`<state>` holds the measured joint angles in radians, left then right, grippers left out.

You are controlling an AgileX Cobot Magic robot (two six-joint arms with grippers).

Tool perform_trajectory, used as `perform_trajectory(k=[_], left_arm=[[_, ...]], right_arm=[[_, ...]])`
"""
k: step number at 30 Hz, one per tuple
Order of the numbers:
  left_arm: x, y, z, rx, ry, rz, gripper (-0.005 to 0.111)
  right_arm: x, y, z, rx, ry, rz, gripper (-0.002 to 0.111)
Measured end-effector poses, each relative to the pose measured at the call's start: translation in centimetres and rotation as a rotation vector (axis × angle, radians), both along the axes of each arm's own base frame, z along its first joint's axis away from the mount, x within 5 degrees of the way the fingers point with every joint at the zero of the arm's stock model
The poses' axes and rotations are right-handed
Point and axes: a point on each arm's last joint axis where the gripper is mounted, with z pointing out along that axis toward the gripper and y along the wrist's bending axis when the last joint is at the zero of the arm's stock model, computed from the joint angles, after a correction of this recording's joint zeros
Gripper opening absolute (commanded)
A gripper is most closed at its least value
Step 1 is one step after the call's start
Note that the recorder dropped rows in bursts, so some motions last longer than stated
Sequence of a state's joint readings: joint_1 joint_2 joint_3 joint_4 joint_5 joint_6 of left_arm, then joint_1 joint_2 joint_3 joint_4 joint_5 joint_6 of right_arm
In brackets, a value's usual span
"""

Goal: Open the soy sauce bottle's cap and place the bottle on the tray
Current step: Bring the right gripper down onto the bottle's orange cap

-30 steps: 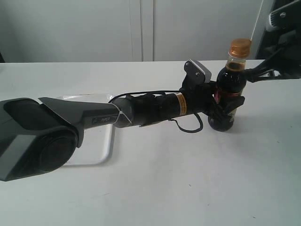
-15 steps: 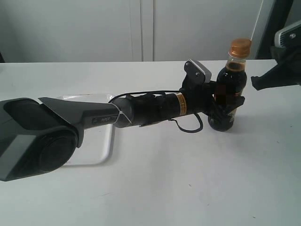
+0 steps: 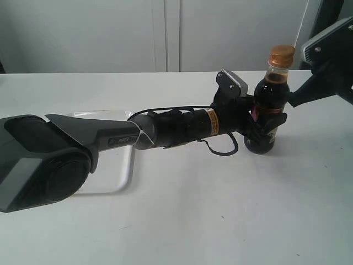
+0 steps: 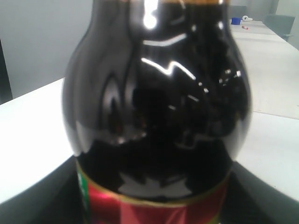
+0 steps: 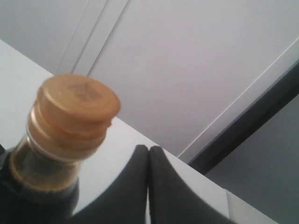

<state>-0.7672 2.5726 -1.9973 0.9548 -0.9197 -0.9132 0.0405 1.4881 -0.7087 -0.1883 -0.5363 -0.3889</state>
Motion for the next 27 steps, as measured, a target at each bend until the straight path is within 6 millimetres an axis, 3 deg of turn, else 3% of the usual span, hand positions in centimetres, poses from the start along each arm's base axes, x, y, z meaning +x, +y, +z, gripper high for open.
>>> perform_trajectory(k=[27], left_arm=[[0.0, 0.0, 0.0, 0.001, 0.005, 0.002, 0.0]], right_arm=[[1.4, 1.7, 0.3, -0.058, 0.044, 0.031, 0.0]])
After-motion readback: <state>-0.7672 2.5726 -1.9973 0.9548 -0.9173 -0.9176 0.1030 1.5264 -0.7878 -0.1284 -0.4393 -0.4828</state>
